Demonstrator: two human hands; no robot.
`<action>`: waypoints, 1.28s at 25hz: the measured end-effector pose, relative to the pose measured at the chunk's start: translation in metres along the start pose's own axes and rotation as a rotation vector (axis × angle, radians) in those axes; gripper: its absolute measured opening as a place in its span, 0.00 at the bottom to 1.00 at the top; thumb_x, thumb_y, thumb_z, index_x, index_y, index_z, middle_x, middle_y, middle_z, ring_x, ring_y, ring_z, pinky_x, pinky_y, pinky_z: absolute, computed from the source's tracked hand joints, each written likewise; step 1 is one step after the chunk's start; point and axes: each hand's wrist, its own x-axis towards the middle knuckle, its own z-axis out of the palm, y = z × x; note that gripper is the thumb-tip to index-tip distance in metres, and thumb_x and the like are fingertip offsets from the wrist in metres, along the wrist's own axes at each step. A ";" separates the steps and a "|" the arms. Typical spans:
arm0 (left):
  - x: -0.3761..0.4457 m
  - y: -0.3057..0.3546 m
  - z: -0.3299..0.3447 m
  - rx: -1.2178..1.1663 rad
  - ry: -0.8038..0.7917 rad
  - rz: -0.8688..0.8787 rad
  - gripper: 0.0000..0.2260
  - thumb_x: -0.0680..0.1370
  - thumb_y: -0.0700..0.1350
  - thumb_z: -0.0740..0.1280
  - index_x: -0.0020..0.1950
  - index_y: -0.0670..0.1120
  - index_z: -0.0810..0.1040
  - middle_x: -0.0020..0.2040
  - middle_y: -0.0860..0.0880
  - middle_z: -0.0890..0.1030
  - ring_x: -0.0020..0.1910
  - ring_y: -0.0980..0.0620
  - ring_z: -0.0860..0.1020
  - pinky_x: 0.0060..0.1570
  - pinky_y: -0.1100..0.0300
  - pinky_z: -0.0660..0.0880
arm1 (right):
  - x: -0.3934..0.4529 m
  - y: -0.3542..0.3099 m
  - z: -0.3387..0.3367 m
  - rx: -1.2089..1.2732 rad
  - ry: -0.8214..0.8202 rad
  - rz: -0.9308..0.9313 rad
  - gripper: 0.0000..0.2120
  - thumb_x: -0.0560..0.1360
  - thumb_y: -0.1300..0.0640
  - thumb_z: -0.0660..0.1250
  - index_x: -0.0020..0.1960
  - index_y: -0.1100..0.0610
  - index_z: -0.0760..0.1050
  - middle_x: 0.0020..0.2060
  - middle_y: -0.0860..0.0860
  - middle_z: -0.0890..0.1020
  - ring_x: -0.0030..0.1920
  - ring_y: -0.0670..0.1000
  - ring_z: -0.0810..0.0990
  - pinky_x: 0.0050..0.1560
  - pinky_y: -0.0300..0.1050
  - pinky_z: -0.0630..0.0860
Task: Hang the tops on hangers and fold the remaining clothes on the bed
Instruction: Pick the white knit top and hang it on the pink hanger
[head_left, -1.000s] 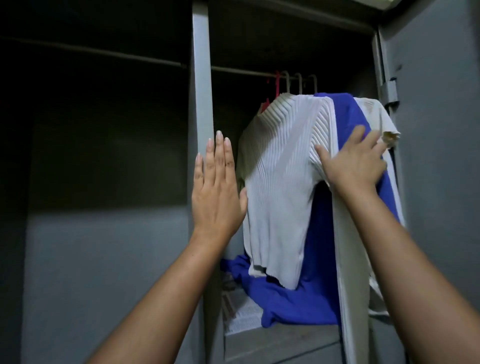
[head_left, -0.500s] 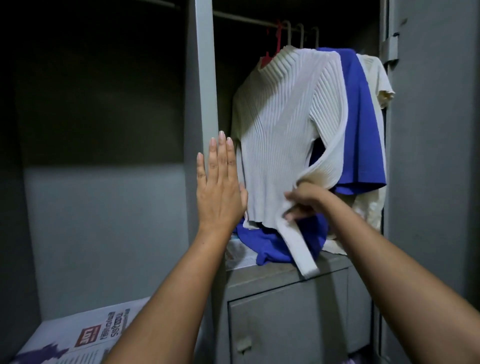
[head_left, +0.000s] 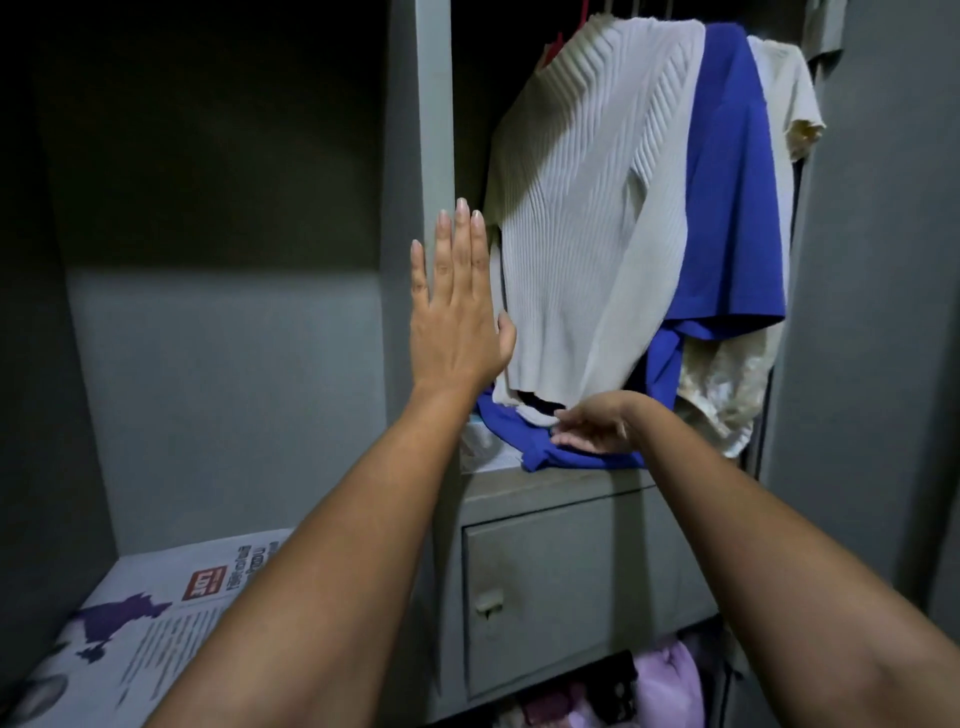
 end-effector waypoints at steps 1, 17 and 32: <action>-0.003 -0.001 -0.004 -0.044 -0.027 0.005 0.40 0.75 0.55 0.60 0.78 0.40 0.43 0.79 0.41 0.46 0.78 0.44 0.44 0.76 0.45 0.46 | -0.011 0.009 -0.006 0.059 0.035 -0.042 0.10 0.81 0.64 0.58 0.43 0.65 0.72 0.23 0.55 0.80 0.22 0.47 0.79 0.22 0.33 0.74; -0.196 0.066 -0.155 -1.439 -0.747 -0.770 0.26 0.81 0.52 0.61 0.75 0.42 0.62 0.75 0.46 0.65 0.73 0.51 0.63 0.68 0.63 0.56 | -0.282 0.197 -0.048 0.083 0.434 -0.192 0.24 0.79 0.42 0.60 0.68 0.55 0.69 0.60 0.49 0.73 0.57 0.52 0.74 0.57 0.48 0.70; -0.247 0.345 -0.417 -1.962 -1.364 -0.402 0.32 0.79 0.50 0.65 0.77 0.41 0.55 0.76 0.46 0.62 0.73 0.50 0.63 0.69 0.60 0.59 | -0.668 0.338 -0.221 0.171 1.020 -0.020 0.30 0.81 0.42 0.55 0.77 0.58 0.56 0.76 0.56 0.57 0.76 0.59 0.55 0.71 0.55 0.57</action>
